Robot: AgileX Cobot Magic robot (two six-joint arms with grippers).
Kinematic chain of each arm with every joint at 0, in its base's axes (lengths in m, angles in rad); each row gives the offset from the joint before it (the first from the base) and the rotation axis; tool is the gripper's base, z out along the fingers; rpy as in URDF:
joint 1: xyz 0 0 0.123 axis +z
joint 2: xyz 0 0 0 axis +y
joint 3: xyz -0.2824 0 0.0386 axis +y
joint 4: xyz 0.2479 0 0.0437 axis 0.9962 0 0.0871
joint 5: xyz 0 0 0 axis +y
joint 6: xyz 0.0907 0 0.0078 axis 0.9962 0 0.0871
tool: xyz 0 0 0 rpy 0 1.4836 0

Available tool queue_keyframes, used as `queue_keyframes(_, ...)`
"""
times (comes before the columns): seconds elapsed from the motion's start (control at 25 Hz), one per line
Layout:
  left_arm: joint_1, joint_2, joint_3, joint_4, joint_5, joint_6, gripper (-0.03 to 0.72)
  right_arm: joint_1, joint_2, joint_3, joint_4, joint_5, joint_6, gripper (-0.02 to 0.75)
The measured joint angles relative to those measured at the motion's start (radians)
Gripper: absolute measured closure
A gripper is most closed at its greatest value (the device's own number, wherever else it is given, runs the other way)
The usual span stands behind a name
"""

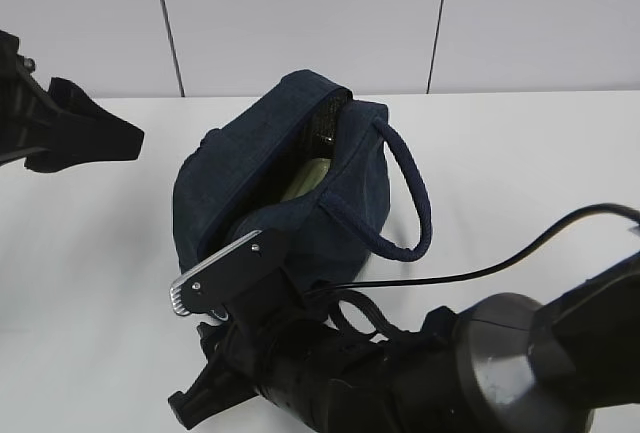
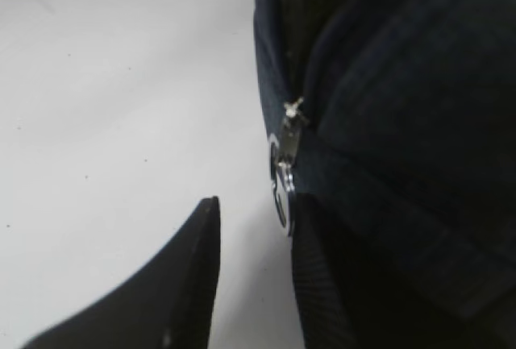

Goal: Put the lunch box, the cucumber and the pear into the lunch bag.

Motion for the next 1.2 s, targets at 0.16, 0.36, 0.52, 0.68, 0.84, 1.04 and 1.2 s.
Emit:
queue_keyframes(0.16, 0.000, 0.000, 0.000, 0.000, 0.001, 0.000, 0.383, 0.000, 0.000, 0.000, 0.004, -0.006, 0.000, 0.500)
queue_keyframes(0.36, 0.000, 0.000, 0.000, 0.000, 0.001, 0.000, 0.388, 0.000, 0.000, 0.000, 0.012, -0.022, -0.002, 0.529)
queue_keyframes(0.52, 0.000, 0.000, 0.000, 0.000, 0.001, 0.000, 0.391, 0.000, 0.000, 0.000, 0.022, -0.026, -0.002, 0.586)
queue_keyframes(0.68, 0.000, 0.000, 0.000, 0.000, 0.001, 0.000, 0.391, 0.000, 0.000, 0.000, 0.026, -0.026, -0.002, 0.729)
queue_keyframes(0.84, 0.000, 0.000, 0.000, 0.000, 0.001, 0.000, 0.392, 0.000, -0.016, 0.000, 0.030, 0.021, -0.011, 0.738)
queue_keyframes(1.04, 0.000, 0.000, 0.000, 0.000, 0.000, 0.000, 0.394, 0.000, -0.114, 0.000, 0.030, 0.080, -0.042, 0.738)
queue_keyframes(1.2, 0.000, 0.000, 0.000, 0.001, 0.000, 0.000, 0.398, 0.000, -0.187, 0.000, 0.048, 0.108, -0.082, 0.738)
